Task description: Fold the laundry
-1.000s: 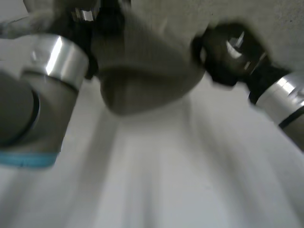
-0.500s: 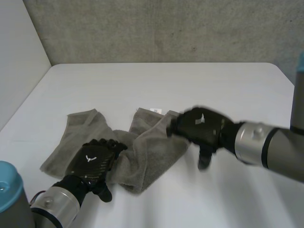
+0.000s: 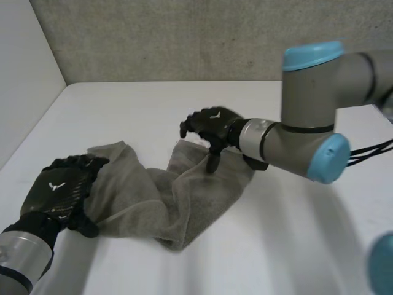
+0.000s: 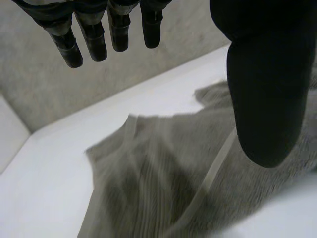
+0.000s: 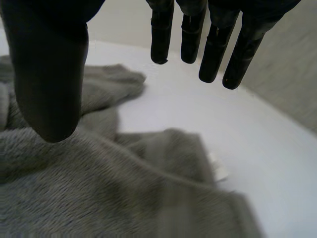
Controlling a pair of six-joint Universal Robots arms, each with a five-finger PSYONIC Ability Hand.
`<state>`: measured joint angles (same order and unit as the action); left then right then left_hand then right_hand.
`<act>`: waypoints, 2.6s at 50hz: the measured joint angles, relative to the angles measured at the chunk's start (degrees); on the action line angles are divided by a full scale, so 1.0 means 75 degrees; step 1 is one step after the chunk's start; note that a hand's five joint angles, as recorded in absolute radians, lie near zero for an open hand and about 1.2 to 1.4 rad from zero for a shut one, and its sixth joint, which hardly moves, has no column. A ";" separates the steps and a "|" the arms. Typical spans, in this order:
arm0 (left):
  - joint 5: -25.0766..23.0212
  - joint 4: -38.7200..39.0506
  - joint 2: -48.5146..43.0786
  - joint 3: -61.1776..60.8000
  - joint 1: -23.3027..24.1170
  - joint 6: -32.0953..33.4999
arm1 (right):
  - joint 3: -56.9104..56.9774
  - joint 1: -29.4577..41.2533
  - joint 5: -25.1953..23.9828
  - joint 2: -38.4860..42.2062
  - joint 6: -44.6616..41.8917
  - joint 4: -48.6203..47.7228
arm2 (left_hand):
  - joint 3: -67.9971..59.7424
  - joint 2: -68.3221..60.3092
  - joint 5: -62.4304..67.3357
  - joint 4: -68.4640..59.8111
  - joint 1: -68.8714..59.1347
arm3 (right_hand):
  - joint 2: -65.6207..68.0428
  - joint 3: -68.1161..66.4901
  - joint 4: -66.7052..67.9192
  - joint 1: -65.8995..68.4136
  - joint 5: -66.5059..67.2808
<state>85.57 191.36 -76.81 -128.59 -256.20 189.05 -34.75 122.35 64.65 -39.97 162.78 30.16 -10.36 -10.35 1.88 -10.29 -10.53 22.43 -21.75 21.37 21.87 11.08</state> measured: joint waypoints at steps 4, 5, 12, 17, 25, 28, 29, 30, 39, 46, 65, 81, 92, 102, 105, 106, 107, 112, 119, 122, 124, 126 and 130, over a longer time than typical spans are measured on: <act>-0.0373 0.0013 -0.0042 -0.0258 -0.0478 -0.0014 | 0.1022 0.0077 -0.0173 0.0939 0.0131 0.0752 | 0.0000 0.0000 0.0000 0.0000 0.0000 | 0.0018 -0.0016 0.0035 0.0050 0.0235; -0.0535 0.0017 -0.0049 -0.0324 -0.0612 -0.0016 | 0.1214 0.0093 -0.0242 0.1147 0.0175 0.0903 | -0.0001 0.0000 0.0000 0.0000 0.0000 | 0.0018 -0.0046 0.0129 0.0103 0.0342; -0.1725 0.0022 -0.0140 -0.0657 -0.1669 -0.0009 | 0.1422 0.0188 -0.0465 0.1666 0.0310 0.1133 | -0.0036 -0.0039 0.0001 -0.0048 -0.0027 | 0.0974 -0.1098 0.1131 0.1069 0.1241; -0.2422 0.0024 -0.0368 -0.0764 -0.2324 -0.0001 | 0.1230 0.0231 -0.0467 0.1708 0.0316 0.1092 | -0.0152 -0.0159 0.0002 -0.0156 -0.0129 | 0.2175 -0.2276 0.2302 0.2326 0.2416; -0.2895 0.0064 -0.0972 -0.0677 -0.2526 0.0001 | 0.1136 0.0293 -0.0487 0.1481 0.0368 0.1059 | -0.0421 -0.0421 0.0228 -0.0424 -0.0402 | 0.6294 -0.6251 0.6388 0.6402 0.6483; -0.2941 0.0122 -0.1197 -0.0572 -0.2438 -0.0004 | 0.1141 0.0314 -0.0495 0.1280 0.0447 0.1025 | -0.0508 -0.0511 0.0317 -0.0505 -0.0490 | 0.7049 -0.7213 0.7310 0.7202 0.7355; -0.2954 0.0143 -0.1263 -0.0536 -0.2397 -0.0006 | 0.1138 0.0319 -0.0497 0.1214 0.0477 0.1006 | -0.0552 -0.0556 0.0360 -0.0562 -0.0528 | 0.7049 -0.7279 0.7360 0.7204 0.7373; -0.2976 0.0179 -0.1369 -0.0473 -0.2321 -0.0008 | 0.1121 0.0321 -0.0499 0.1095 0.0534 0.0974 | -0.0629 -0.0632 0.0447 -0.0636 -0.0607 | 0.7049 -0.7290 0.7367 0.7204 0.7373; -0.3070 0.0472 -0.2162 0.0059 -0.1751 -0.0030 | 0.0073 0.0135 -0.0512 -0.0428 0.0853 0.0563 | -0.0849 -0.0853 0.0664 -0.0856 -0.0829 | 0.7049 -0.7290 0.7367 0.7205 0.7373; -0.3047 0.0640 -0.2722 0.0398 -0.1551 -0.0062 | -0.1675 -0.0313 -0.0568 -0.1939 0.0829 -0.0059 | -0.1389 -0.1387 0.1198 -0.1389 -0.1360 | 0.7049 -0.7291 0.7367 0.7205 0.7373; -0.2817 0.0800 -0.3668 0.1172 -0.1283 -0.0088 | -0.5641 -0.1043 -0.1027 -0.4979 0.0739 -0.1366 | -0.5594 -0.5600 0.5379 -0.5617 -0.5559 | 0.7049 -0.7317 0.7367 0.7205 0.7373; -0.2031 0.0871 -0.3517 0.2589 -0.1304 0.0021 | -0.5975 -0.1447 -0.0999 -0.5405 -0.1235 -0.1522 | -0.7872 -0.7880 0.7473 -0.7888 -0.7558 | 0.7050 -0.7340 0.7367 0.7205 0.7373; -0.1973 0.0953 -0.3795 0.4835 -0.0920 -0.0011 | -0.5330 -0.1187 -0.0173 -0.4729 -0.1595 -0.4782 | -0.7906 -0.7913 0.7519 -0.7931 -0.7598 | 0.7201 -0.7356 0.7368 0.7207 0.7374; -0.0560 0.1562 -0.4088 0.8777 -0.0018 -0.0356 | -0.4213 -0.0951 0.1379 -0.4269 -0.1568 -0.9929 | -0.7912 -0.7917 0.7519 -0.7934 -0.7608 | 0.7311 -0.7357 0.7371 0.7229 0.7378; -0.0156 0.1680 -0.4016 0.9276 0.0049 -0.0684 | -0.4204 -0.0937 0.1489 -0.4307 -0.1531 -1.0113 | -0.7912 -0.7917 0.7520 -0.7934 -0.7608 | 0.7311 -0.7358 0.7371 0.7229 0.7442; -0.0035 0.1699 -0.3964 0.9339 0.0061 -0.0853 | -0.4237 -0.0931 0.1502 -0.4332 -0.1518 -0.9963 | -0.7912 -0.7917 0.7519 -0.7934 -0.7608 | 0.7311 -0.7358 0.7371 0.7228 0.7444; 0.0049 0.1697 -0.3904 0.9290 0.0066 -0.1030 | -0.4289 -0.0923 0.1496 -0.4352 -0.1510 -0.9691 | -0.7912 -0.7917 0.7519 -0.7934 -0.7608 | 0.7311 -0.7358 0.7371 0.7228 0.7445; 0.0099 0.1624 -0.3666 0.8310 0.0054 -0.1562 | -0.4656 -0.0853 0.1329 -0.4365 -0.1526 -0.7708 | -0.7912 -0.7917 0.7562 -0.7934 -0.7620 | 0.7311 -0.7359 0.7371 0.7228 0.7475; -0.0558 0.1572 -0.3544 0.5317 -0.0098 -0.1653 | -0.5798 -0.0833 0.0830 -0.4198 -0.1746 -0.4288 | -0.7913 -0.7920 0.7571 -0.7935 -0.7674 | 0.7312 -0.7362 0.7371 0.7232 0.7476; -0.0910 0.1584 -0.3593 0.4101 -0.0271 -0.1448 | -0.6479 -0.0857 0.0573 -0.4152 -0.2066 -0.3219 | -0.7913 -0.7920 0.7571 -0.7935 -0.7674 | 0.7312 -0.7362 0.7371 0.7232 0.7476; -0.1116 0.1594 -0.3639 0.3426 -0.0416 -0.1223 | -0.6962 -0.0869 0.0407 -0.4143 -0.2405 -0.2566 | -0.7914 -0.7921 0.7571 -0.7935 -0.7674 | 0.7312 -0.7363 0.7371 0.7232 0.7476; -0.1275 0.1597 -0.3672 0.2940 -0.0538 -0.0983 | -0.7358 -0.0870 0.0278 -0.4156 -0.2769 -0.2013 | -0.7915 -0.7921 0.7571 -0.7935 -0.7674 | 0.7312 -0.7363 0.7371 0.7232 0.7476; -0.1588 0.1607 -0.3673 0.2115 -0.0788 -0.0277 | -0.8083 -0.0844 -0.0033 -0.4225 -0.3692 -0.0722 | -0.7915 -0.7921 0.7571 -0.7935 -0.7674 | 0.7178 -0.7254 0.7278 0.7183 0.7351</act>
<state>73.66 203.40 -104.35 -112.73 -262.11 186.98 -95.37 116.02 64.40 -71.66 135.09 24.74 -69.72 -69.76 58.66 -69.80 -68.09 76.26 -76.16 75.95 75.75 66.21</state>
